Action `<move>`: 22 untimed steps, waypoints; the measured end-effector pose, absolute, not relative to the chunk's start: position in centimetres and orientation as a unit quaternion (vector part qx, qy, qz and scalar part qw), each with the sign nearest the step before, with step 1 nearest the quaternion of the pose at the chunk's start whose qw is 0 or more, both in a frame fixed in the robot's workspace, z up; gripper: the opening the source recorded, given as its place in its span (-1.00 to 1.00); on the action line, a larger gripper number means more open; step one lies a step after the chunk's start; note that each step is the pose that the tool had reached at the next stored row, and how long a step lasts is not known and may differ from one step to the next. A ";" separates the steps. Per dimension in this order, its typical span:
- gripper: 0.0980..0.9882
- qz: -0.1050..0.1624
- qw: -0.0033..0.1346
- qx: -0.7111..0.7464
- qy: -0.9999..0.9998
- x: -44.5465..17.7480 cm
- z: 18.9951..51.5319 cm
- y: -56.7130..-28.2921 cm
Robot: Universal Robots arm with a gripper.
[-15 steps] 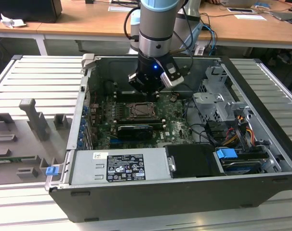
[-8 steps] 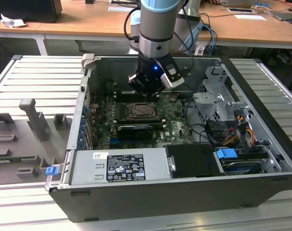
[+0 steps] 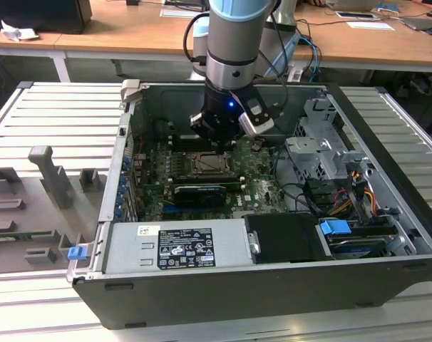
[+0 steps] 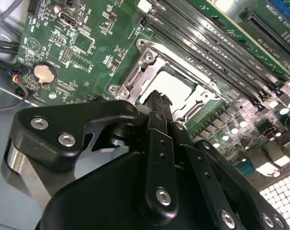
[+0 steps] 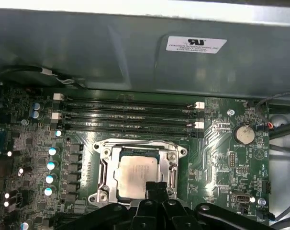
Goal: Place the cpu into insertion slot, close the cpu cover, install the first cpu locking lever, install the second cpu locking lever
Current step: 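Install the second cpu locking lever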
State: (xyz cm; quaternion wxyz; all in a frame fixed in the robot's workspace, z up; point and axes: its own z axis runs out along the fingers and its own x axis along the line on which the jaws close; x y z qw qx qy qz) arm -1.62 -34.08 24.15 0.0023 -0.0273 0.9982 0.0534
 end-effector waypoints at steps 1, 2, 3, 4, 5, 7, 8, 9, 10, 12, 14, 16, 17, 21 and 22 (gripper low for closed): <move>-0.98 0.053 0.002 -0.027 0.998 -1.6 24.1 -34.2; -0.98 0.054 0.002 -0.027 0.998 -1.6 24.1 -34.5; -0.98 0.054 0.002 -0.027 0.998 -1.6 24.0 -34.8; -0.98 0.054 0.002 -0.027 0.998 -1.6 23.9 -35.4; -0.98 0.055 0.001 -0.027 0.998 -1.6 23.8 -35.6; -0.98 0.055 -0.002 -0.029 0.998 -1.6 23.6 -35.8; -0.98 0.055 -0.003 -0.030 0.998 -1.6 23.5 -36.0; -0.98 0.055 -0.003 -0.030 0.998 -1.6 23.4 -36.2; -0.98 0.056 -0.003 -0.030 0.998 -1.6 23.4 -36.6; -0.98 0.057 -0.003 -0.030 0.998 -1.6 23.3 -37.3; -0.98 0.057 -0.003 -0.030 0.998 -2.0 23.3 -37.5; -0.98 0.058 -0.003 -0.030 0.998 -3.0 23.3 -37.6; -0.98 0.059 -0.003 -0.030 0.998 -3.7 23.2 -37.6; -0.98 0.060 -0.003 -0.033 0.998 -4.0 22.2 -37.6; -0.98 0.065 -0.003 -0.033 0.997 -4.0 22.1 -37.7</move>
